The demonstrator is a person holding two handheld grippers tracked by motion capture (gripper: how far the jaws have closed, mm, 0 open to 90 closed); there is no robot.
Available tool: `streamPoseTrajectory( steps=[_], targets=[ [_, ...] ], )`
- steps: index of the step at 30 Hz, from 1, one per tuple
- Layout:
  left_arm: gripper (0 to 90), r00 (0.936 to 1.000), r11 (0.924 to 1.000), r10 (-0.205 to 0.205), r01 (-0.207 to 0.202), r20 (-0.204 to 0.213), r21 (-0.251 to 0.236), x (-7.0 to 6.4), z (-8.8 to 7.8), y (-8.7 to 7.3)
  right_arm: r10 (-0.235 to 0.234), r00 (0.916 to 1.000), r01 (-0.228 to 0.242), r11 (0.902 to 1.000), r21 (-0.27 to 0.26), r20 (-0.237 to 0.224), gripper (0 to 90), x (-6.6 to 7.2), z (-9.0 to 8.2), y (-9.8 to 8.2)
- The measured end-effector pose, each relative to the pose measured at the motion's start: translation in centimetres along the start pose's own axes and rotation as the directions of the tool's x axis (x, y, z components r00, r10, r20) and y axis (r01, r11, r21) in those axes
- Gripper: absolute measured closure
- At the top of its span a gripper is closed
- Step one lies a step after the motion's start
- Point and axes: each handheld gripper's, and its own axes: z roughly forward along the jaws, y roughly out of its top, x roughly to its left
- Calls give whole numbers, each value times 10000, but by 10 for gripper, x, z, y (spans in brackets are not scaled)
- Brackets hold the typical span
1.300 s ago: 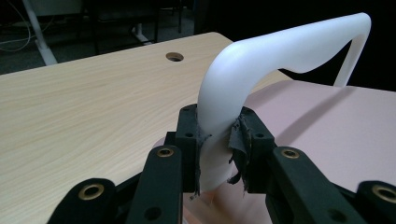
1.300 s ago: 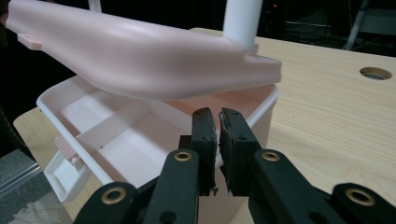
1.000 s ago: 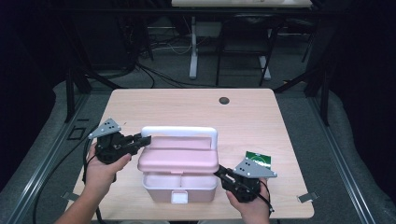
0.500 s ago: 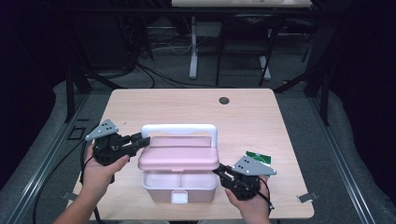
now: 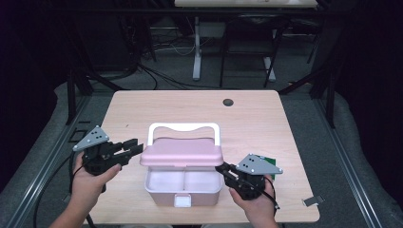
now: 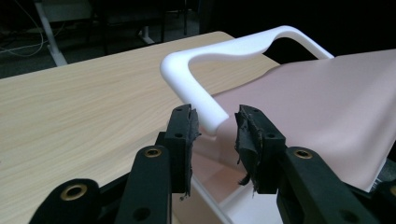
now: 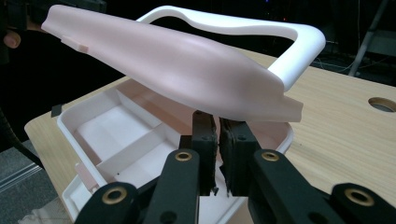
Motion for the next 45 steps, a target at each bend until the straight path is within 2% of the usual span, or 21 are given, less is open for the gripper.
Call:
streamPoseTrajectory(
  steps=[9, 13, 22, 30, 35, 39, 42, 43, 45],
  targets=[
    [714, 10000, 10000, -60, 60, 36, 69, 1, -7, -13, -27, 10000, 27, 10000, 21, -8, 849, -1, 0, 7],
    [766, 10000, 10000, -57, 56, 62, 45, -1, -7, -19, -45, 10000, 45, 10000, 31, 28, 848, -1, 0, 9],
    [849, 9980, 9999, -111, 105, 621, 87, -9, -2, -29, -74, 10000, 75, 9999, -78, 15, 847, -2, 1, 11],
    [859, 9959, 10000, 9, -7, 901, -19, -18, 2, -25, -49, 10000, 50, 9999, -105, 68, 844, -3, 1, 11],
    [859, 9957, 9999, 35, -25, 926, -104, -20, 3, -22, -17, 10000, 17, 10000, -61, 19, 841, -4, 1, 9],
    [859, 9957, 9999, 76, -65, 919, -120, -21, 3, -19, 80, 10000, -80, 10000, -58, -18, 842, -2, 4, 2],
    [857, 9958, 9999, 131, -122, 910, -109, -22, 3, -17, 66, 10000, -65, 9997, 241, -58, 847, 1, 5, -4],
    [854, 9955, 9998, 99, -80, 946, -208, -22, 3, -16, 73, 9998, -68, 9997, 230, -180, 850, 1, 5, -6],
    [850, 9956, 9996, 109, -84, 933, -273, -22, 3, -14, 87, 9999, -85, 9997, 227, -115, 856, 3, 7, -10]
  ],
)
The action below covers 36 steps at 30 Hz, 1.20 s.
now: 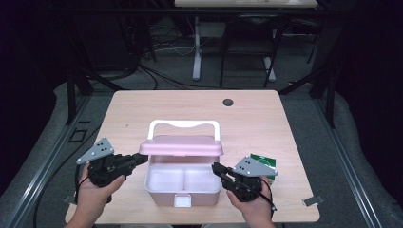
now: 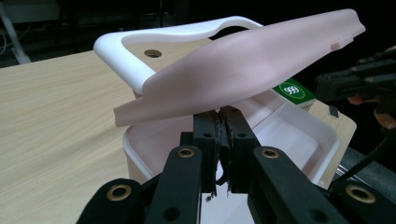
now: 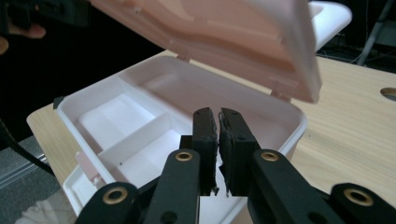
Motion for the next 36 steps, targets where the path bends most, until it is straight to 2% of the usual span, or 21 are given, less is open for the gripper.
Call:
streamPoseTrajectory(
  steps=[1, 4, 8, 12, 18, 19, 21, 36],
  targets=[
    [850, 10000, 10000, 39, -40, -5, -58, 0, 0, 2, -50, 9999, 47, 9996, 282, 102, 861, 1, 0, -4],
    [850, 10000, 9999, 76, -76, 2, -120, 0, 0, 4, 39, 9998, -35, 9997, 235, -178, 868, 2, 3, -8],
    [854, 9999, 9999, 126, -127, -80, -108, 0, 1, 7, 58, 9999, -49, 9980, 633, -150, 892, 4, 5, -18],
    [854, 9997, 9997, 163, -167, -182, -168, 1, 2, 11, 17, 9998, -1, 9971, 763, -202, 900, 5, 8, -23],
    [846, 9997, 9995, 161, -166, -207, -259, 2, 3, 15, 15, 9995, 6, 9974, 725, -301, 900, 8, 11, -28],
    [846, 9996, 9994, 153, -160, -233, -321, 3, 4, 16, -2, 9994, 31, 9963, 854, -339, 900, 8, 11, -28],
    [845, 9996, 9994, 147, -155, -256, -296, 4, 4, 18, -4, 9994, 38, 9950, 998, -348, 900, 9, 12, -30],
    [846, 9996, 9998, 38, -43, -278, -203, 11, 10, 25, -46, 9984, 102, 9948, 1015, -559, 900, 12, 18, -35]
  ],
)
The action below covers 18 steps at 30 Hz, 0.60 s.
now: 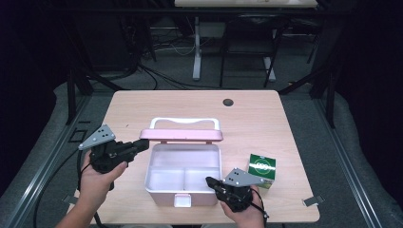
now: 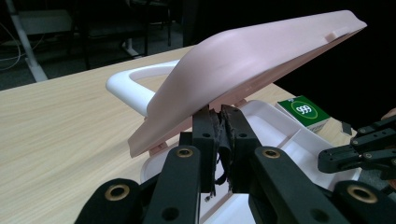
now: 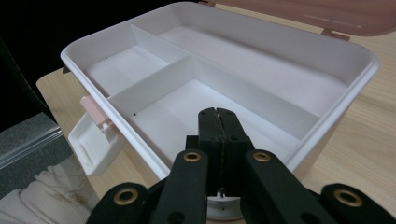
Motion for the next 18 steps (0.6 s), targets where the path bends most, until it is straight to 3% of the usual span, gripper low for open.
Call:
streamPoseTrajectory(
  steps=[18],
  targets=[
    [844, 9998, 9999, -141, 141, -132, -5, 6, 5, 6, 45, 10000, -44, 9999, 104, -58, 900, -1, 1, -2]
  ],
)
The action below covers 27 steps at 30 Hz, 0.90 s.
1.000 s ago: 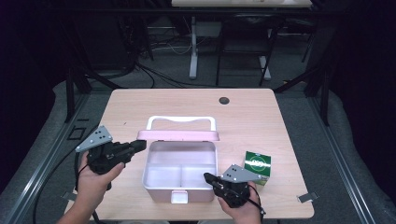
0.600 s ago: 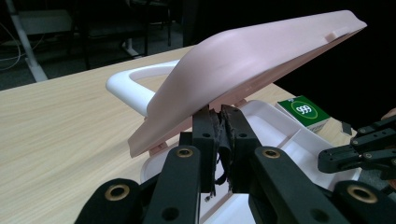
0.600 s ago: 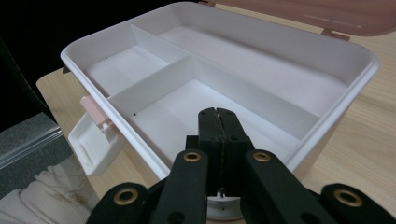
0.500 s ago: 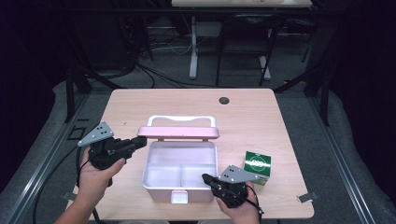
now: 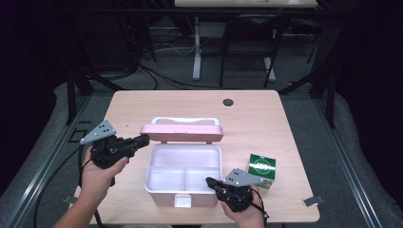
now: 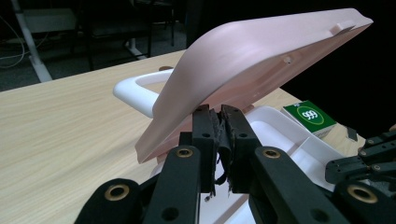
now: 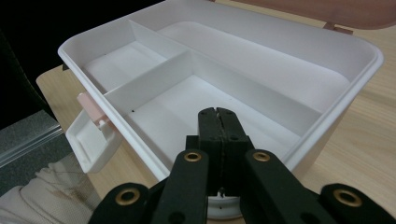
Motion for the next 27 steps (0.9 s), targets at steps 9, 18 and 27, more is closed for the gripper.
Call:
streamPoseTrajectory(
  steps=[9, 18, 27],
  targets=[
    [843, 9999, 10000, -57, 56, -128, -73, 4, 1, 6, 36, 10000, -36, 10000, -11, 0, 900, 0, -1, -1],
    [842, 9984, 9999, -103, 101, -552, -32, 14, 6, 13, 72, 9999, -72, 10000, -20, -79, 900, -1, -1, -1],
    [838, 9943, 9996, -270, 278, -1029, 62, 26, 11, 20, 87, 9999, -87, 10000, -28, -109, 900, -2, -1, -1]
  ],
)
